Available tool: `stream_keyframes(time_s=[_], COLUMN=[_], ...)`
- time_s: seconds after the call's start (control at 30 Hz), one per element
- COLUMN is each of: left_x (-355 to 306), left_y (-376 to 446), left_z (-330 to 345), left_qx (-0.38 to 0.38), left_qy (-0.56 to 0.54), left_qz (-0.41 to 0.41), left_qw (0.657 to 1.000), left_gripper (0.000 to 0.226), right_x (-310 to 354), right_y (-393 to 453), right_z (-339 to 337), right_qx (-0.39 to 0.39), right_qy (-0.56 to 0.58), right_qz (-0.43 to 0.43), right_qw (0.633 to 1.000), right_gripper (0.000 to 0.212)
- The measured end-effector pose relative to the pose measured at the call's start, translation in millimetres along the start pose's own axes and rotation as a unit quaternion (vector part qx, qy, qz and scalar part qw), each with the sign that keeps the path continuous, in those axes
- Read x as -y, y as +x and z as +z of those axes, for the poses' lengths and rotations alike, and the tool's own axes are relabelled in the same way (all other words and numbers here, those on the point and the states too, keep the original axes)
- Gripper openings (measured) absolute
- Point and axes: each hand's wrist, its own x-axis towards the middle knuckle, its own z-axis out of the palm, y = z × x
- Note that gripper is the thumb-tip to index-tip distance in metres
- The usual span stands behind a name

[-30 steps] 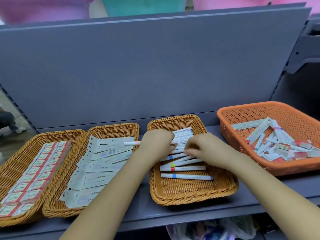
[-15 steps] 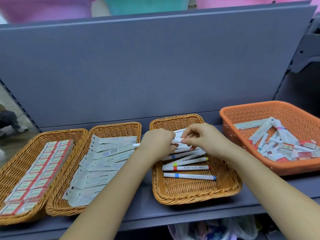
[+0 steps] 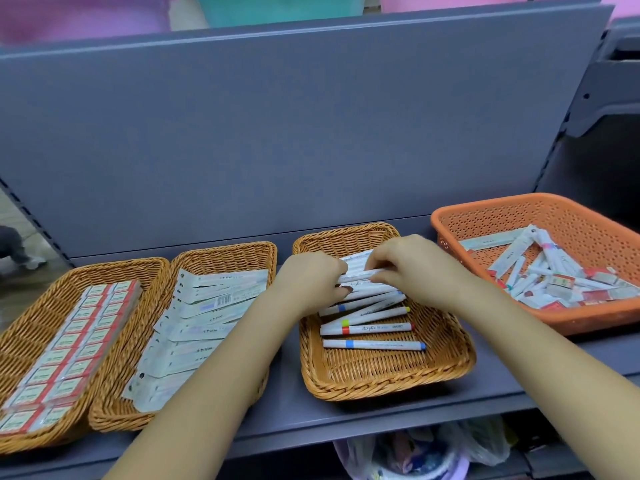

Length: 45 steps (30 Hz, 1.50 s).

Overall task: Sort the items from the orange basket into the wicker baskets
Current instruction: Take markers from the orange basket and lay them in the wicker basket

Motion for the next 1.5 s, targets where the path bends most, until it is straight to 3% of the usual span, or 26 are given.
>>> stream_keyframes(time_s=[0.3,0.53,0.63,0.77,0.9,1.23,1.4,1.5], left_x=[22.4,16.6,11.8,10.8,11.4,12.7,13.7,15.0], left_y=[-7.4,-3.3,-1.5,0.5,0.4,-1.5,-1.3,8.0], left_z=[-0.1,8.0,12.0,17.5,18.8,24.4,25.8,21.6], left_qx=[0.011,-0.005,-0.014,-0.021,-0.019,-0.013,-0.035,-0.054], left_qy=[0.011,-0.008,-0.02,-0.025,-0.02,-0.003,-0.009,-0.025], left_qz=[-0.032,-0.037,-0.034,-0.027,-0.023,-0.016,-0.015,-0.024], left_qw=[0.999,0.999,0.999,0.999,0.999,1.0,0.999,0.998], left_gripper=[0.02,0.022,0.022,0.025,0.027,0.029,0.029,0.03], right_x=[-21.5,0.9,2.8,6.0,5.1,12.2,11.4,5.9], right_y=[-38.9,-47.1,-46.4,-47.5,-42.7,-36.5,-24.1,-2.3], right_z=[-9.2,28.2,34.9,38.5,38.4,48.7,34.8,24.7], right_qx=[0.065,0.207,0.233,0.221,0.229,0.161,0.205,0.084], right_qy=[-0.031,-0.087,-0.089,-0.09,-0.08,-0.189,-0.128,-0.135], right_qz=[0.056,0.035,0.047,0.03,0.043,0.038,0.05,0.053], right_qw=[0.996,0.974,0.967,0.971,0.969,0.968,0.969,0.986], right_gripper=[0.01,0.008,0.02,0.009,0.022,0.016,0.006,0.022])
